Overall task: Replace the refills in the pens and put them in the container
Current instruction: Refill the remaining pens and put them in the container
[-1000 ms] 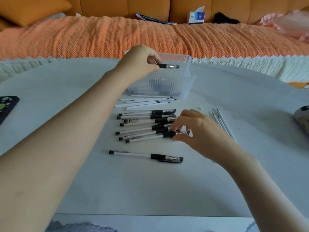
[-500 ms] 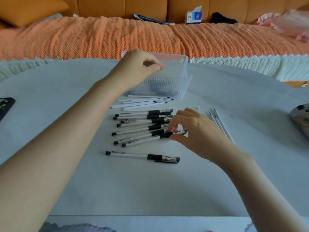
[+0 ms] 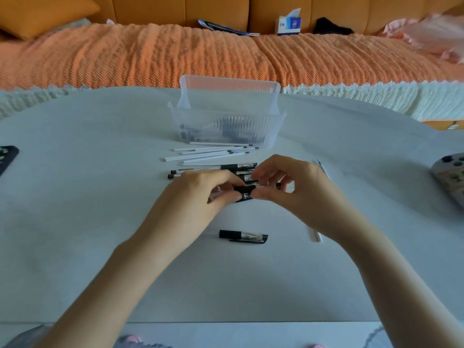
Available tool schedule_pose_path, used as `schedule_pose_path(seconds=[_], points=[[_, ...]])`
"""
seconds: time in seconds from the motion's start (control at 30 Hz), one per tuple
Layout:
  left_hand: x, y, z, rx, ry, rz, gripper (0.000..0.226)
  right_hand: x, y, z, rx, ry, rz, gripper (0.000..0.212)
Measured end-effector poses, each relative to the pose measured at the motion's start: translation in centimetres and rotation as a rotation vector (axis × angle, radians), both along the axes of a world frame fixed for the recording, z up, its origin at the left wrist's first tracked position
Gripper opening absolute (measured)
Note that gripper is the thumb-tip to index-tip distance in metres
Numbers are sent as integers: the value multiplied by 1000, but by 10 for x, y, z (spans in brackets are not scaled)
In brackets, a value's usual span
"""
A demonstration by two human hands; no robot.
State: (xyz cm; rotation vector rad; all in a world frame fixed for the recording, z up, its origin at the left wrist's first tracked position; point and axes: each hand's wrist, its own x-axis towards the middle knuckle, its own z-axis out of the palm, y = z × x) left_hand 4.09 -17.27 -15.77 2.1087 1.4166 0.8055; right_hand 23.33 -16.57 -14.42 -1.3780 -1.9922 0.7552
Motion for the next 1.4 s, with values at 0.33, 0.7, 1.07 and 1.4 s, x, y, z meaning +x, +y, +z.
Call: schedule_pose_path(seconds=[0.33, 0.7, 1.07, 1.4], points=[[3, -1, 2, 41, -13, -15, 20, 0, -1, 4, -71, 67, 11, 6], [5, -4, 0, -3, -56, 16, 9, -5, -5, 5, -120, 41, 63, 6], [4, -5, 0, -50, -10, 46, 13, -3, -6, 6, -59, -20, 100, 8], [1, -3, 5, -106, 8, 9, 16, -4, -6, 4, 10, -68, 113, 9]])
